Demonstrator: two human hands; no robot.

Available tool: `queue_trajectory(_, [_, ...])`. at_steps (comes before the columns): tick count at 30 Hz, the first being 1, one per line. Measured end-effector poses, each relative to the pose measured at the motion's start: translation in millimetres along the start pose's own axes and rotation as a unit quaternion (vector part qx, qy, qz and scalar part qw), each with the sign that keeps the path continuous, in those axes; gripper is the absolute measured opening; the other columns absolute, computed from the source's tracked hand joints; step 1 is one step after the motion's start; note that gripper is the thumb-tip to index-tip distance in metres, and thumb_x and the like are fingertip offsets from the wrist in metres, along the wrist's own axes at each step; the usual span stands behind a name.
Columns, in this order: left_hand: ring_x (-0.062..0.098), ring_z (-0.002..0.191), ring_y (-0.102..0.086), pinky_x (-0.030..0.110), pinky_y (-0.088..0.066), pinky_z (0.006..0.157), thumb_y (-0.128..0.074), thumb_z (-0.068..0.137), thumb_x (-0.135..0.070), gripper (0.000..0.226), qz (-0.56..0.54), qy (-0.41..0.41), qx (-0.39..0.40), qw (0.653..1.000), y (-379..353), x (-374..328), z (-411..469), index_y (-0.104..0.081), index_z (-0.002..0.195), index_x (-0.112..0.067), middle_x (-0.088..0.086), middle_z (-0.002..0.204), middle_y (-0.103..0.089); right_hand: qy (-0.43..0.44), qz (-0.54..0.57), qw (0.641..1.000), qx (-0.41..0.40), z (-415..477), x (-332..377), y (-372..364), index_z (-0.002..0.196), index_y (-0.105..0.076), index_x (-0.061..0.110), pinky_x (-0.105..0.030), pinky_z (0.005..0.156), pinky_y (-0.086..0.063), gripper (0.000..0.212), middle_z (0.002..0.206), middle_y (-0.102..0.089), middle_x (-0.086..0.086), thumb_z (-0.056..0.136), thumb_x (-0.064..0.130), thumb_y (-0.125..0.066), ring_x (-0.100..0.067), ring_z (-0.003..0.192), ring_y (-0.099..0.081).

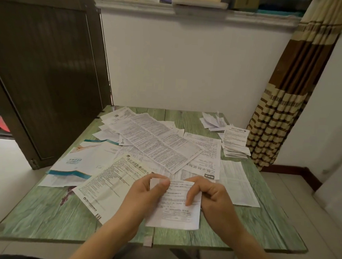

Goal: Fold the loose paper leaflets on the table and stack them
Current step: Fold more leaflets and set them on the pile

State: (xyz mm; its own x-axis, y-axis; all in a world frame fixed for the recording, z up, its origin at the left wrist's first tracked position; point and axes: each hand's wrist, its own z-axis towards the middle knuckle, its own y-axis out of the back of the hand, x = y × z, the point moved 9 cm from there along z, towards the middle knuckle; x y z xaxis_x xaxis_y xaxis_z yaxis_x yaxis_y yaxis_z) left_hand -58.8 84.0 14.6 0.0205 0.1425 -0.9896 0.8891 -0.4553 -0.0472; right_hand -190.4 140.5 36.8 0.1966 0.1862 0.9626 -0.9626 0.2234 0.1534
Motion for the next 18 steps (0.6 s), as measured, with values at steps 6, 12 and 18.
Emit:
queue_trajectory(6, [0.016,0.066,-0.068,0.033,-0.053,0.066,-0.054,0.093,-0.019,0.013,0.028,-0.059,-0.076,0.995,13.6,-8.3,2.0,-0.062,0.089,-0.009,0.001,0.073,-0.072,-0.15,0.042,0.987,-0.037,-0.1,-16.7,4.2,0.104,-0.06,0.016,-0.031,0.066,-0.056,0.026,0.089,-0.072,-0.007,0.098,0.033,-0.041,-0.021,0.076,-0.07])
queue_trajectory(12, [0.02,0.063,-0.069,0.027,-0.054,0.055,-0.058,0.09,-0.016,0.01,0.037,-0.082,-0.094,0.991,8.8,-3.4,3.7,-0.063,0.085,-0.01,0.004,0.069,-0.071,-0.101,-0.014,0.991,-0.084,-1.1,-16.2,-3.5,0.085,-0.06,0.009,-0.024,0.041,-0.049,0.009,0.077,-0.069,-0.007,0.087,0.016,-0.065,-0.016,0.06,-0.068])
queue_trajectory(18, [0.021,0.065,-0.07,0.025,-0.052,0.054,-0.061,0.089,-0.027,0.023,-0.087,0.027,-0.08,0.993,6.4,17.5,11.1,-0.067,0.082,-0.006,0.01,0.074,-0.073,-0.012,-0.06,0.99,-0.131,3.7,-9.7,-11.6,0.08,-0.057,0.011,-0.028,0.053,-0.053,0.02,0.075,-0.066,-0.004,0.088,0.029,-0.058,-0.014,0.064,-0.065])
